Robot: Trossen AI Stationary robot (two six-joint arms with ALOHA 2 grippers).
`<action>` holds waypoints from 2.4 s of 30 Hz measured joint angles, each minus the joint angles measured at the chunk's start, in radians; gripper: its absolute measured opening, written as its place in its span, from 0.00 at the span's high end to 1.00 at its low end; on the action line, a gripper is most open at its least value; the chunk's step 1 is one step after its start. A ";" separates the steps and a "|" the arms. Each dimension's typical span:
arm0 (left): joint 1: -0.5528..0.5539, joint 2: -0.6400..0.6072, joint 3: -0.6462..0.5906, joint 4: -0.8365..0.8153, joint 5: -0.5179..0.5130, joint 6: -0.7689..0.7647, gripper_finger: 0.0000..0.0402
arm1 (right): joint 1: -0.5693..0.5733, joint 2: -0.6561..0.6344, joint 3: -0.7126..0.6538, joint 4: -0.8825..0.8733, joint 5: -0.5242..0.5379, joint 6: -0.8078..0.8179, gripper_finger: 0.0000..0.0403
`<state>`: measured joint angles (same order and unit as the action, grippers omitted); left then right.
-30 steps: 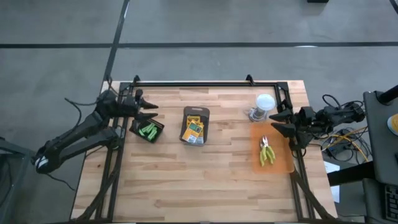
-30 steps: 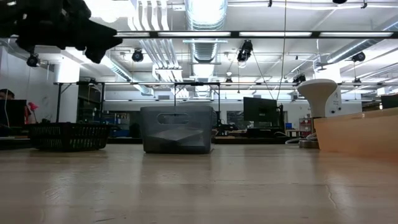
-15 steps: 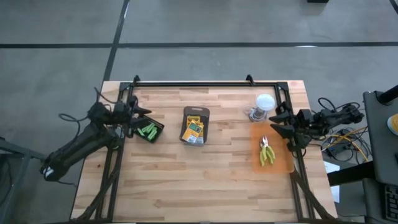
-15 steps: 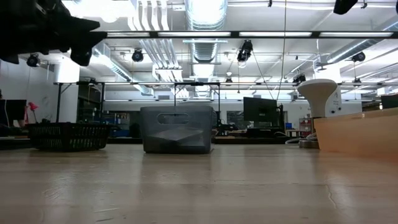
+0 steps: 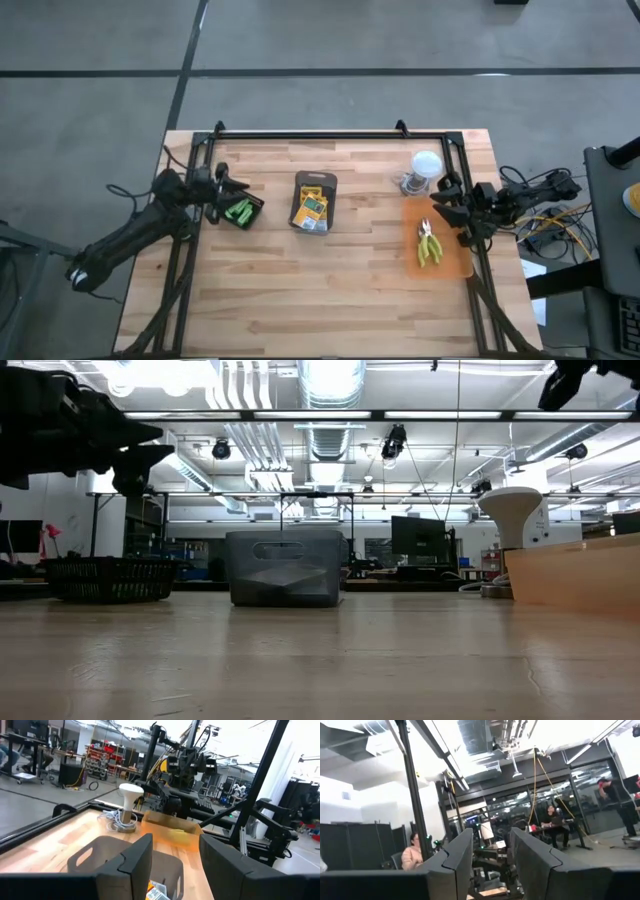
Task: Pick & Place School Supplies
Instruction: Return to Home Position
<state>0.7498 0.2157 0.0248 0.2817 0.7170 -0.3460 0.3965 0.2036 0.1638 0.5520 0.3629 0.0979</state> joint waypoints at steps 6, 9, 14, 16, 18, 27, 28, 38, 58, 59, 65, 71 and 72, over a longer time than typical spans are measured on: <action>0.000 -0.003 -0.016 0.006 0.000 -0.003 0.58 | 0.000 -0.090 -0.109 0.040 0.001 0.077 0.68; 0.000 -0.003 -0.016 0.004 0.000 0.004 0.58 | 0.000 -0.131 -0.156 0.120 0.003 0.066 0.69; 0.000 -0.003 -0.016 -0.021 0.000 0.014 0.58 | 0.000 -0.165 -0.155 0.108 -0.004 0.023 0.70; 0.000 -0.003 -0.016 -0.054 0.000 0.017 0.58 | 0.000 -0.169 -0.155 0.092 -0.004 0.017 0.71; 0.000 -0.003 -0.016 -0.105 -0.003 0.030 0.58 | 0.000 -0.169 -0.155 0.058 -0.004 0.027 0.71; 0.000 -0.003 -0.017 -0.203 -0.071 0.061 0.58 | 0.000 -0.158 -0.155 -0.057 0.003 0.065 0.69; 0.000 -0.003 -0.017 -0.203 -0.071 0.061 0.58 | 0.000 -0.154 -0.155 -0.059 0.003 0.065 0.69; 0.000 -0.003 -0.018 -0.204 -0.071 0.030 0.58 | 0.000 -0.142 -0.155 -0.194 0.003 0.119 0.69; 0.000 -0.003 -0.019 -0.206 -0.064 0.032 0.58 | 0.000 -0.203 -0.139 -0.454 0.012 0.139 0.69; 0.000 -0.003 -0.019 -0.206 -0.062 0.032 0.58 | 0.000 -0.203 -0.133 -0.462 0.012 0.138 0.69; 0.000 -0.002 -0.019 -0.207 -0.062 0.034 0.58 | 0.000 -0.195 -0.120 -0.513 0.012 0.135 0.68; 0.000 -0.002 -0.019 -0.207 -0.061 0.035 0.58 | 0.000 -0.195 -0.120 -0.511 0.012 0.144 0.69; 0.000 -0.002 -0.019 -0.207 -0.061 0.035 0.58 | 0.000 -0.195 -0.120 -0.509 0.012 0.157 0.69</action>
<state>0.7497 0.2134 0.0059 0.0750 0.6559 -0.3115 0.3969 0.0086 0.0437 0.0425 0.3750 0.2547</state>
